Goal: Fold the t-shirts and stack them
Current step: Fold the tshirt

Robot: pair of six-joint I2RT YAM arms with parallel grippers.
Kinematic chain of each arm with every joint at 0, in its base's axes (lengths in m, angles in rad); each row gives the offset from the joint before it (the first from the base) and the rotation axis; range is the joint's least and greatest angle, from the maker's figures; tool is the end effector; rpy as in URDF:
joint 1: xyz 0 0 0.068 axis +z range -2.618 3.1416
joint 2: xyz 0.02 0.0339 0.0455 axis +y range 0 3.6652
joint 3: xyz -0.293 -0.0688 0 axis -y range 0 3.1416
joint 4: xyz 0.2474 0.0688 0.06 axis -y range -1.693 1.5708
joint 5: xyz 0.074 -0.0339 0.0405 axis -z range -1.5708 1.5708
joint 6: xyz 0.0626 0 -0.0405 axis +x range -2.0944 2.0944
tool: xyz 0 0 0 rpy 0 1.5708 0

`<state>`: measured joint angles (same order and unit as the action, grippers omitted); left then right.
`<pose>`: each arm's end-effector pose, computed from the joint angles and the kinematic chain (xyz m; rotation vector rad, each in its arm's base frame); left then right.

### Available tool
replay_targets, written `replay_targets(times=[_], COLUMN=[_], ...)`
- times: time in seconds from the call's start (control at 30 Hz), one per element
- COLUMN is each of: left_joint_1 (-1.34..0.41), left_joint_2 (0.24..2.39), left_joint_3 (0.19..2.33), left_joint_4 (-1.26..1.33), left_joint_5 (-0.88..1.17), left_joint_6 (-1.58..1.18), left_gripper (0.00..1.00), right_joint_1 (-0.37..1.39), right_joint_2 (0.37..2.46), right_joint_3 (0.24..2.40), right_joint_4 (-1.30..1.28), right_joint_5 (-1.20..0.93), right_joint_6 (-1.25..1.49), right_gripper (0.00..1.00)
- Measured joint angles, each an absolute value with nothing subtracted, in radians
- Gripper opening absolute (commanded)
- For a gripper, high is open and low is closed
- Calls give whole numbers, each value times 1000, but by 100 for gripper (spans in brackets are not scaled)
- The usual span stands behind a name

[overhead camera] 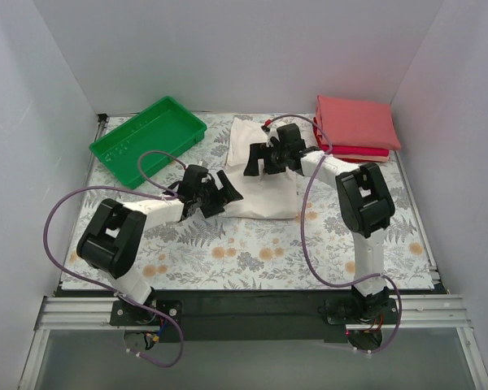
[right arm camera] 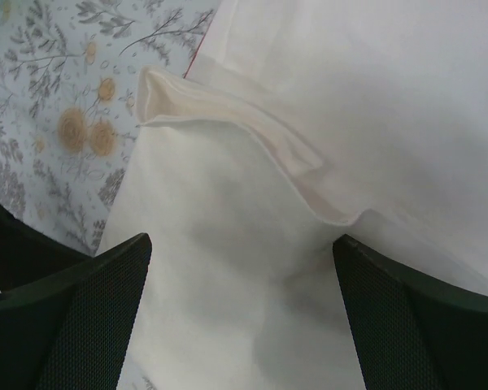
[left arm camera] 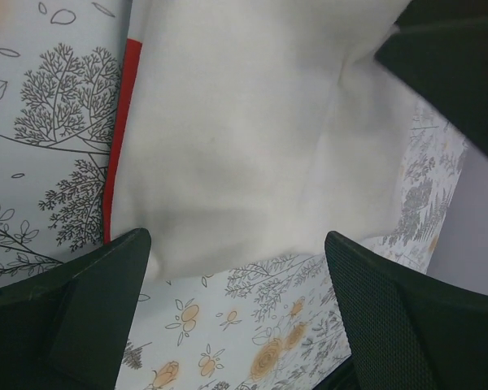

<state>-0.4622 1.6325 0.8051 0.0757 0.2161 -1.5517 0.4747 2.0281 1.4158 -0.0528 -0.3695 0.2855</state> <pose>0.3059 -0.1674 0.1721 -1.2678 2.3335 -1.1271 0.4259 0.2443 0.2016 -0.4260 2.2727 0.8153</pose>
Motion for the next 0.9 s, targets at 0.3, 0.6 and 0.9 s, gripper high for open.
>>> replay_targets(times=[0.3, 0.6, 0.9], left_joint_1=[-462, -462, -462], left_joint_2=[1664, 1481, 1366], left_joint_3=[829, 804, 733], left_joint_4=[43, -46, -76], left_joint_5=[192, 115, 58], left_joint_6=[-1536, -1523, -1541], left_gripper=[88, 89, 89], right_joint_1=[375, 338, 339], right_joint_2=[2228, 1903, 1235], right_joint_3=[1657, 1477, 810], right_joint_4=[-59, -122, -63], right_joint_5=[-385, -273, -99], right_joint_6=[306, 253, 331], right_gripper=[98, 98, 98])
